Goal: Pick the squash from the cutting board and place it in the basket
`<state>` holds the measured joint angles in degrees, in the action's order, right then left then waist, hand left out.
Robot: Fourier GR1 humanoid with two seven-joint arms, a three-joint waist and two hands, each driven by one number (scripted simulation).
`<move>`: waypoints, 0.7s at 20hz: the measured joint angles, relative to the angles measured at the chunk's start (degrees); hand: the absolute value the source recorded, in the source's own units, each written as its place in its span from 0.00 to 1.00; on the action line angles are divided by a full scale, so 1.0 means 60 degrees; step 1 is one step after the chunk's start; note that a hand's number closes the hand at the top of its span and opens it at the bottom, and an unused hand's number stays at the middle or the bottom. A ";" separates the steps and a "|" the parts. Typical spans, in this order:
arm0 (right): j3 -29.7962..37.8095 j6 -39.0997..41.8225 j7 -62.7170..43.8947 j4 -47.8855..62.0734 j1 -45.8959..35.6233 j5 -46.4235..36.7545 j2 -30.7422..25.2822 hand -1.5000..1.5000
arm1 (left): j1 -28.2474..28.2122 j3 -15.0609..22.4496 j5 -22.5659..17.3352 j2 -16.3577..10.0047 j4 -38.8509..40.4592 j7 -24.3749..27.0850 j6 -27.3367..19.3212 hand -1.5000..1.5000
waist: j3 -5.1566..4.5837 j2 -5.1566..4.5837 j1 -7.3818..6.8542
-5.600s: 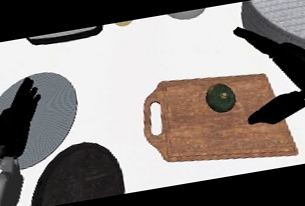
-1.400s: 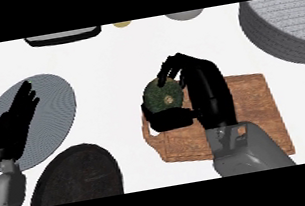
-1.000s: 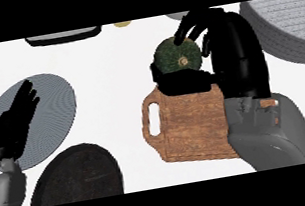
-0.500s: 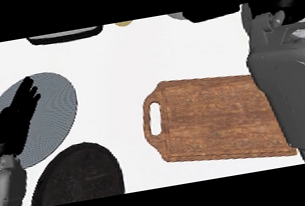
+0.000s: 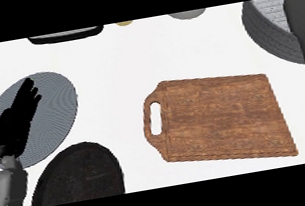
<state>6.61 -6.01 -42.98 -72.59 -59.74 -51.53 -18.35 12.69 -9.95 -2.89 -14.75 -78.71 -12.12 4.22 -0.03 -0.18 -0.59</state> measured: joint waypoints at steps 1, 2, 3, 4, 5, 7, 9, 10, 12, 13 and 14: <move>0.0158 -0.0146 0.0243 0.0251 0.0059 0.0029 -0.0164 1.00 | -0.0019 0.0001 0.0012 0.0011 0.0045 0.0055 0.0010 0.50 | -0.0001 -0.0002 0.0001; 0.0272 -0.0337 0.0452 0.0647 -0.0011 0.0016 -0.0250 1.00 | 0.0114 -0.0006 0.0011 0.0010 0.0111 0.0011 0.0000 0.50 | 0.0002 -0.0009 -0.0005; 0.0394 -0.0394 0.0634 0.0845 0.0021 0.0079 -0.0371 1.00 | 0.0129 -0.0041 -0.0011 -0.0033 0.0124 -0.0006 0.0037 0.50 | 0.0002 -0.0006 0.0000; 0.0493 -0.0468 0.0835 0.0981 0.0143 0.0139 -0.0470 1.00 | 0.0103 -0.0001 0.0022 0.0003 0.0088 -0.0011 0.0020 0.50 | 0.0002 -0.0001 0.0008; 0.0636 -0.0542 0.1138 0.1220 0.0192 0.0240 -0.0629 1.00 | 0.0017 -0.0021 0.0007 -0.0039 0.0001 0.0012 0.0072 0.50 | 0.0003 -0.0001 -0.0002; 0.0839 -0.0717 0.1666 0.1616 0.0355 0.0409 -0.0816 1.00 | -0.0061 0.0014 0.0047 0.0042 -0.0092 0.0004 0.0006 0.50 | 0.0005 0.0003 0.0000; 0.1028 -0.0891 0.2171 0.2092 0.0454 0.0484 -0.1088 1.00 | -0.0114 -0.0048 -0.0001 -0.0005 -0.0039 0.0068 0.0094 0.50 | 0.0005 -0.0004 -0.0005; 0.1083 -0.1069 0.2409 0.2378 0.0464 0.0491 -0.1126 1.00 | -0.0058 -0.0045 0.0008 -0.0015 -0.0091 -0.0052 0.0068 0.50 | 0.0006 -0.0003 -0.0010; 0.1309 -0.1257 0.2923 0.2928 0.0458 0.0677 -0.1299 1.00 | -0.0041 0.0013 0.0059 0.0057 -0.0111 -0.0066 0.0024 0.50 | 0.0009 -0.0009 -0.0020; 0.1420 -0.1303 0.3114 0.3090 0.0472 0.0824 -0.1326 1.00 | -0.0019 -0.0027 0.0061 0.0049 -0.0003 0.0010 0.0028 0.50 | 0.0007 -0.0007 -0.0012; 0.1505 -0.1491 0.3387 0.3433 0.0426 0.0883 -0.1343 1.00 | -0.0029 0.0010 0.0084 0.0093 -0.0040 0.0000 0.0007 0.50 | 0.0007 -0.0011 -0.0029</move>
<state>15.64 -14.95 -22.66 -52.00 -57.18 -46.23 -26.40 12.51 -9.89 -2.38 -14.19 -78.95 -12.13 4.26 0.02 -0.25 -0.76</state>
